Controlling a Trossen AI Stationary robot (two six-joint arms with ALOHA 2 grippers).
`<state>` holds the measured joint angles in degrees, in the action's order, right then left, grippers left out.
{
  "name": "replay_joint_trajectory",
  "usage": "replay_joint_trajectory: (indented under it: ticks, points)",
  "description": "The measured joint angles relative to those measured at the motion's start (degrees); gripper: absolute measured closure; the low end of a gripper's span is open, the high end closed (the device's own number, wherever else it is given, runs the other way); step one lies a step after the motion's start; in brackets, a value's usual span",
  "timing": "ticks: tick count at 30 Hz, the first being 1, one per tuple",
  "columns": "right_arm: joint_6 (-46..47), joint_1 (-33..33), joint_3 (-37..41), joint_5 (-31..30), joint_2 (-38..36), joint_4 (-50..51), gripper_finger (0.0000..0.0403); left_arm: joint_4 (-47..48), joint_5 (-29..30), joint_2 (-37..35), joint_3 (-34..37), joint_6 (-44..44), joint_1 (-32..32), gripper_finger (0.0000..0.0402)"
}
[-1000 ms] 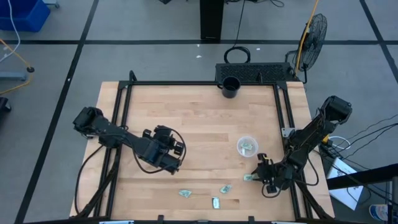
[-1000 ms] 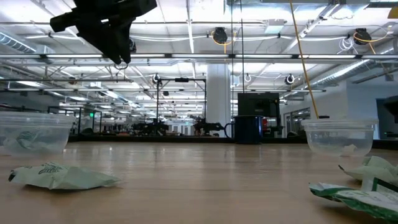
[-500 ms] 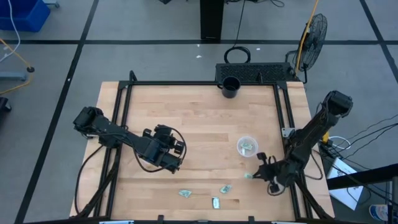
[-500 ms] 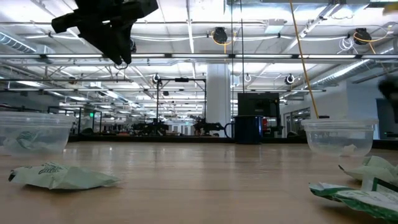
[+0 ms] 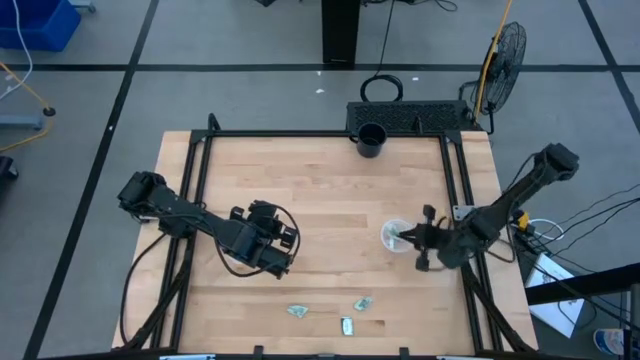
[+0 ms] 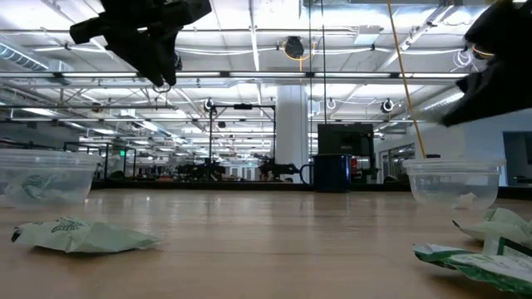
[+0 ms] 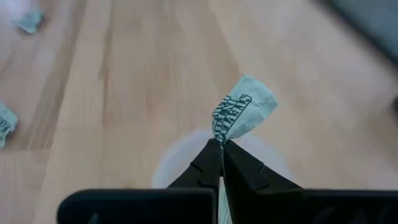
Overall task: Pick and place items into bin
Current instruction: Put the stevia packet into the right transparent bin
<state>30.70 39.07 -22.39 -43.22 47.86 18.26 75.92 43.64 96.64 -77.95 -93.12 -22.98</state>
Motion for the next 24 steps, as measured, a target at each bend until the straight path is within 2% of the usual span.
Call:
replay_joint_trajectory:
  ticks: [5,8,17,24]
  points:
    - [5.2,-11.2,0.0,18.2,0.1,5.4,0.0402,0.0,0.0,0.0,0.0,0.0,0.1,0.03]
    - [5.7,-16.5,0.0,24.2,0.6,8.2,0.0402,0.0,0.0,0.0,0.0,0.0,0.1,0.03]
    - [-0.3,-26.6,0.0,31.4,3.0,6.4,0.0396,0.0,1.5,0.0,0.0,0.0,0.1,0.03]
    - [-2.4,-29.1,0.0,33.4,3.7,6.0,0.0344,0.0,1.5,0.0,0.0,0.0,0.1,0.03]
